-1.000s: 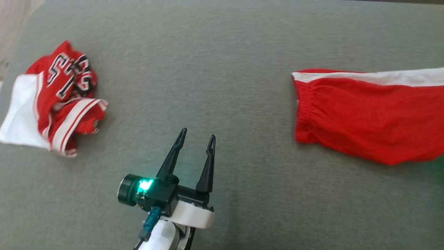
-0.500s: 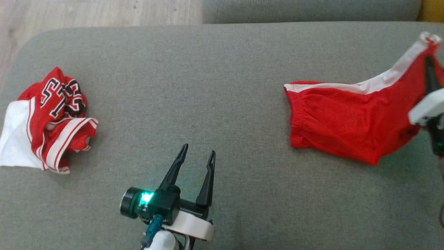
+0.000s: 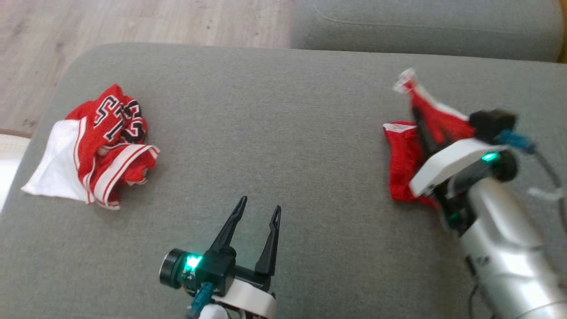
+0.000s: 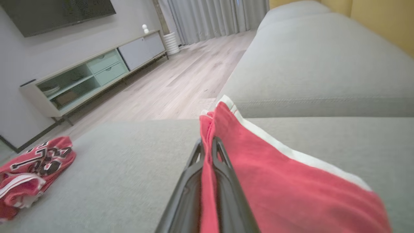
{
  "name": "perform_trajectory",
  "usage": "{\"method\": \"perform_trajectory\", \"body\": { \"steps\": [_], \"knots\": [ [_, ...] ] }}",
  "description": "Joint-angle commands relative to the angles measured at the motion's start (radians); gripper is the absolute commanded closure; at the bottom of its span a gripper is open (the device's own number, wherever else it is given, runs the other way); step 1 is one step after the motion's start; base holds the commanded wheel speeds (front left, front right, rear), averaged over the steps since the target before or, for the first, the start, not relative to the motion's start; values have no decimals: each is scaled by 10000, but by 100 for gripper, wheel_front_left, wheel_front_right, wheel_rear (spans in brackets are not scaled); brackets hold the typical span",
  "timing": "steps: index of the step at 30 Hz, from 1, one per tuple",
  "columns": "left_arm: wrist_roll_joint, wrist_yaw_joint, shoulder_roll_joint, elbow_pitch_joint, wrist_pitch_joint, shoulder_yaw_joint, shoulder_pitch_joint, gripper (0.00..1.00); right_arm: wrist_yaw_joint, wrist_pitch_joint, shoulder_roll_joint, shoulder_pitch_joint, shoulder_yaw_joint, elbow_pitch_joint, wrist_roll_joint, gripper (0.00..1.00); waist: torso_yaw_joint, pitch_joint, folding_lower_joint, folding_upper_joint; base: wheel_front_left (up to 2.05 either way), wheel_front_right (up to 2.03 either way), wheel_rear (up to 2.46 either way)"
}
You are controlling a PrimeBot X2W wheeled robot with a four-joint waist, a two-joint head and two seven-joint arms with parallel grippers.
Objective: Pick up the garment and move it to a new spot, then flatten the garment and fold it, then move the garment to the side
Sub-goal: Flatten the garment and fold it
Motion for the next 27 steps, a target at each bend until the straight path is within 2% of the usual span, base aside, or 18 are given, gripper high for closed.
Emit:
{"method": "perform_trajectory", "body": {
  "steps": [1, 2, 3, 4, 5, 10, 16, 21, 27],
  "knots": [
    [-88, -34, 22, -225, -51, 223, -91, 0, -9, 30, 193, -51, 169, -354, -117, 100, 125, -24, 1, 0, 0, 0, 0],
    [-94, -36, 22, -220, -51, 216, -99, 0, -9, 93, 381, 56, 200, -365, -196, 100, 179, -12, 1, 0, 0, 0, 0],
    [-102, -45, 22, -214, -51, 201, -109, 0, -9, 138, 534, 153, 205, -359, -281, 75, 231, -1, 1, 0, 0, 0, 0],
    [-111, -53, 22, -204, -51, 185, -119, 0, -9, 153, 653, 238, 209, -367, -370, 24, 276, 4, 1, 0, 0, 0, 0],
    [-120, -50, 22, -195, -51, 176, -126, 0, -9, 144, 747, 317, 186, -392, -428, 0, 304, 9, 1, 0, 0, 0, 0],
    [-114, 31, 22, -125, -51, 269, -40, 0, -9, -345, 775, 752, -22, -1001, -565, 0, 255, -137, 1, 0, 0, 0, 0],
    [-133, 330, 22, -442, -51, 719, 430, 0, -9, -1469, 2, 2218, -708, -2627, -756, 0, -196, -806, 1, 0, 0, 0, 0],
    [-226, 583, 22, -945, -51, 1137, 832, 0, -9, -1851, -450, 3891, -1221, -3875, -919, 0, -569, -1160, 1, 0, 0, 0, 0],
    [-228, 796, 22, -1515, -51, 1424, 1486, 0, -9, -1891, -96, 5714, -2239, -4672, -1553, 0, -927, -1546, 1, 0, 0, 0, 0]
  ]
}}
